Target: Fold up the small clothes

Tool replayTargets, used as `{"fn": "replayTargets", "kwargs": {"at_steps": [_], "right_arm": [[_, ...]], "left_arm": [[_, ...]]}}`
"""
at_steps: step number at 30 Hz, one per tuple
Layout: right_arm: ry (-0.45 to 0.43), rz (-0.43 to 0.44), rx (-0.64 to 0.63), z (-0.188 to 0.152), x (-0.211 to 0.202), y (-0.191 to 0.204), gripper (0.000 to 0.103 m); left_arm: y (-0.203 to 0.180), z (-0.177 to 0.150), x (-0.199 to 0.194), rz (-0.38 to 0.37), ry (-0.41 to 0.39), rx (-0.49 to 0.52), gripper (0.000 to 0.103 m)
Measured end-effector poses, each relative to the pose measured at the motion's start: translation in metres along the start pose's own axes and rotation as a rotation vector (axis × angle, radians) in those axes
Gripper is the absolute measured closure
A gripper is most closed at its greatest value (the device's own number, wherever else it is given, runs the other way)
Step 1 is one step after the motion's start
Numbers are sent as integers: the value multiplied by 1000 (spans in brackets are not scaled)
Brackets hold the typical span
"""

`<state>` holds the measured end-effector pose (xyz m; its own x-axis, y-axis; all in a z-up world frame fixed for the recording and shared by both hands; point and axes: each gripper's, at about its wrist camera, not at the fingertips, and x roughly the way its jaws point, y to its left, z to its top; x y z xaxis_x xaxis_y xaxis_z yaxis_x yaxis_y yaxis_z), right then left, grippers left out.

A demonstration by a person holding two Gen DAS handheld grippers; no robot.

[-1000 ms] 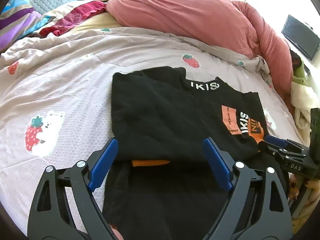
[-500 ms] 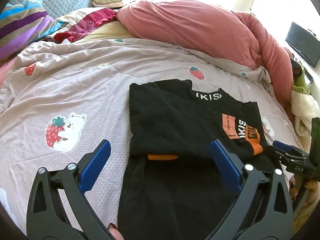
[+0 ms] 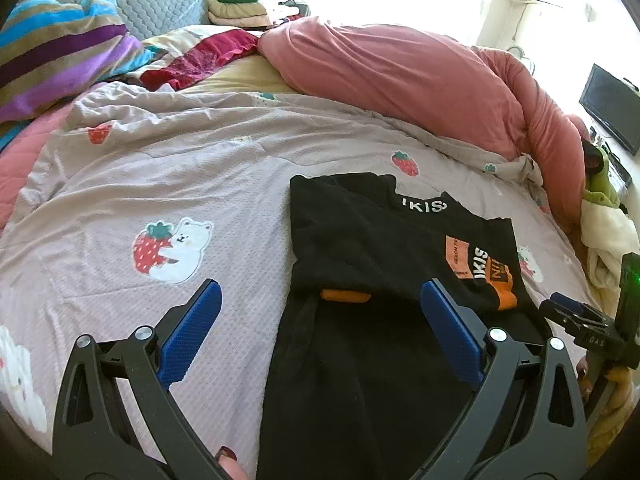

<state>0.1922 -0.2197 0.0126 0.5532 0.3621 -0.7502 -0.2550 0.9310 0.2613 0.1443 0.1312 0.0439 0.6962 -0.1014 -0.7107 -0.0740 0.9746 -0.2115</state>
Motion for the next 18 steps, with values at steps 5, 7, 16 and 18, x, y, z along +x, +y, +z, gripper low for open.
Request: {"fn": "replayTargets", "kwargs": {"at_steps": [5,7,16,18], "right_arm": [[-10,4,-5,-4,-9,0,15],[-14,6,-1,-6,-12,-2,15],[-9,7,-10,-20,-24,-4,15],[-6,6,-17,-24,-27,-4,15]], "left_arm": [[-1,-10,-13,11,-4,10,10],[0,-18,-17,20,1,16,10],[7,-58,-26,58,43,19,10],[8,-66,-28,62,51,24,10]]}}
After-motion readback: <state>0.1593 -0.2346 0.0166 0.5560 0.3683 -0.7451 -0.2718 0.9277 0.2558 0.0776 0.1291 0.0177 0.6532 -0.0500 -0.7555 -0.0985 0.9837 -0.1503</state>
